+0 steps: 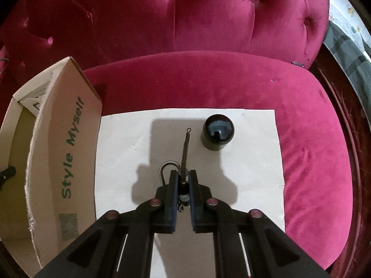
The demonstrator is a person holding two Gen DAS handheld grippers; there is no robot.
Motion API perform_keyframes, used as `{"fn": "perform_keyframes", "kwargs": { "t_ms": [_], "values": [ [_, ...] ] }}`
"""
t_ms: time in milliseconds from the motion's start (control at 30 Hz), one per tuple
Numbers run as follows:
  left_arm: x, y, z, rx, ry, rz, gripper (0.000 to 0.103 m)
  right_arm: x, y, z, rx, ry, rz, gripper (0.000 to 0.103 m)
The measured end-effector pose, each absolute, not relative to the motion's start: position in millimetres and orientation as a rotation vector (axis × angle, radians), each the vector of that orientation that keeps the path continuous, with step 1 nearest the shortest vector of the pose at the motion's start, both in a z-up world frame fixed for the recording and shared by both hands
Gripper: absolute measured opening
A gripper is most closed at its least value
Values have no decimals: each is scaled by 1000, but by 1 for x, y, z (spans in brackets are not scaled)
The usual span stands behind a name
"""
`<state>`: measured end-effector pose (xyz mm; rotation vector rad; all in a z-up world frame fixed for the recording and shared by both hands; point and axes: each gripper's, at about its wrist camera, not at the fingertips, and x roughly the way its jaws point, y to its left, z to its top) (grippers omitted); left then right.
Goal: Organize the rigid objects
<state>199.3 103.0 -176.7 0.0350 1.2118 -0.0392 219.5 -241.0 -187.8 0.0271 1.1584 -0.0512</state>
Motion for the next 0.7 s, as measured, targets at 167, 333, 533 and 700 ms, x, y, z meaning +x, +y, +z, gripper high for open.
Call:
{"fn": "perform_keyframes", "kwargs": {
  "t_ms": [167, 333, 533, 700],
  "values": [
    [199, 104, -176, 33, 1212, -39, 15, 215, -240, -181, 32, 1145, -52, 7],
    [200, 103, -176, 31, 1212, -38, 15, 210, -237, -165, 39, 1128, -52, 7],
    [200, 103, -176, 32, 1212, -38, 15, 204, -232, -149, 27, 1104, -52, 7],
    [199, 104, -176, 27, 1210, -38, 15, 200, -227, -131, 15, 1083, -51, 7]
  ]
}}
